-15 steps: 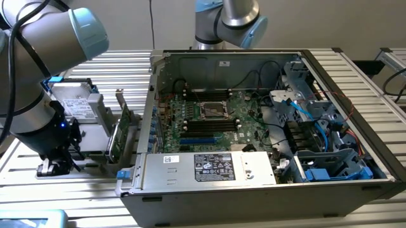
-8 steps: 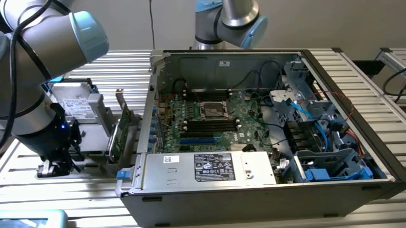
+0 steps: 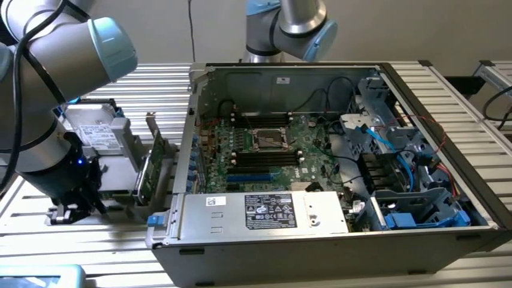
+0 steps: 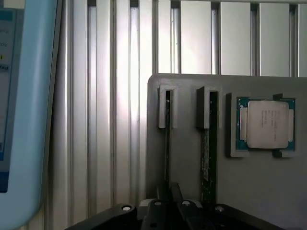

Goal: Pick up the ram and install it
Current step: 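Pick up the ram and move it above insertion slot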

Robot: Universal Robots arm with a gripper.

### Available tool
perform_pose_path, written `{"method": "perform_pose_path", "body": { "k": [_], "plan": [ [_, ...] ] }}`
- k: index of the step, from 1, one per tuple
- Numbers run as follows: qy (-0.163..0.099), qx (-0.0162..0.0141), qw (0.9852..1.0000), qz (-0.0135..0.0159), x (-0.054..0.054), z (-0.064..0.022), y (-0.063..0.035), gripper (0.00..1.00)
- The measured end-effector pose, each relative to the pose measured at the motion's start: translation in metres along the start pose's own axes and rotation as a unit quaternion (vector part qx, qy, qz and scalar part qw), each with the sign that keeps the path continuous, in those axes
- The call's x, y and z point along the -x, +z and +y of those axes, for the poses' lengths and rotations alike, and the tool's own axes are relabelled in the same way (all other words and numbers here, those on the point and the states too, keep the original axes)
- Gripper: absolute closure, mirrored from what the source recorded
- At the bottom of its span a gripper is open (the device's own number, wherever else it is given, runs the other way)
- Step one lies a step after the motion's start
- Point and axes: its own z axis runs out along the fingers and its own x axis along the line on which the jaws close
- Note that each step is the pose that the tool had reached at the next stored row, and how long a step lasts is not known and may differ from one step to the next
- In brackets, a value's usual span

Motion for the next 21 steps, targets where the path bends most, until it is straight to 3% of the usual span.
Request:
{"method": "perform_pose_path", "body": {
  "k": [14,21],
  "plan": [
    [0.001,0.0000,1.0000,-0.0002,-0.004,0.0017,-0.0637,0.86],
    [0.001,0.0006,1.0000,-0.0003,-0.003,-0.0081,-0.0957,0.86]
  ]
}}
